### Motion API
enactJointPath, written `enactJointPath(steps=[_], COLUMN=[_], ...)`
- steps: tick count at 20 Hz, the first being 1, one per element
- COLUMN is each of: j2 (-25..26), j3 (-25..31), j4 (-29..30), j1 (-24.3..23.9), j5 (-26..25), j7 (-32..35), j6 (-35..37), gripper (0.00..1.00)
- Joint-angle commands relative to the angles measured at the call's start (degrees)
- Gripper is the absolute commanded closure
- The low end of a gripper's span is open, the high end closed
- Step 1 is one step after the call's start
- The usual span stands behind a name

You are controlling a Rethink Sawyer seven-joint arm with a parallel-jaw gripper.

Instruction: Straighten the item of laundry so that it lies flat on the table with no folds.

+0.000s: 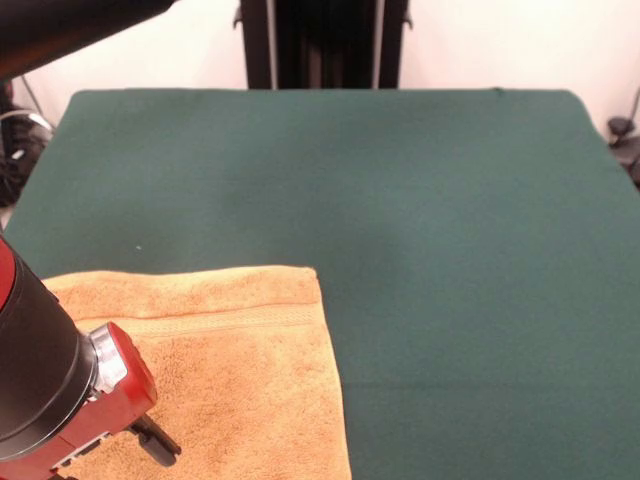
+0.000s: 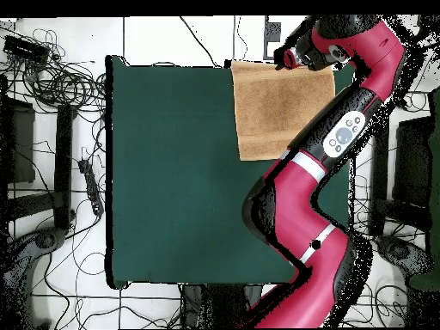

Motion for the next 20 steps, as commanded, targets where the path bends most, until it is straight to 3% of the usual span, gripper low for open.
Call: enactJointPath(steps=[1, 5, 8, 13, 20], j2=[3.07, 3.61, 4.81, 4.84, 2.42], j3=[-13.43, -20.98, -28.11, -39.87, -47.58], j4=[-1.47, 2.46, 9.00, 20.98, 22.59], j1=[1.04, -0.56, -3.14, -7.59, -7.36], j5=[6.55, 14.46, 23.21, 33.55, 40.22], j7=[15.02, 17.01, 22.02, 28.91, 33.07], j6=[-2.92, -2.42, -3.44, -6.26, -7.17], gripper=[0.00, 0.00, 0.00, 0.00, 0.00])
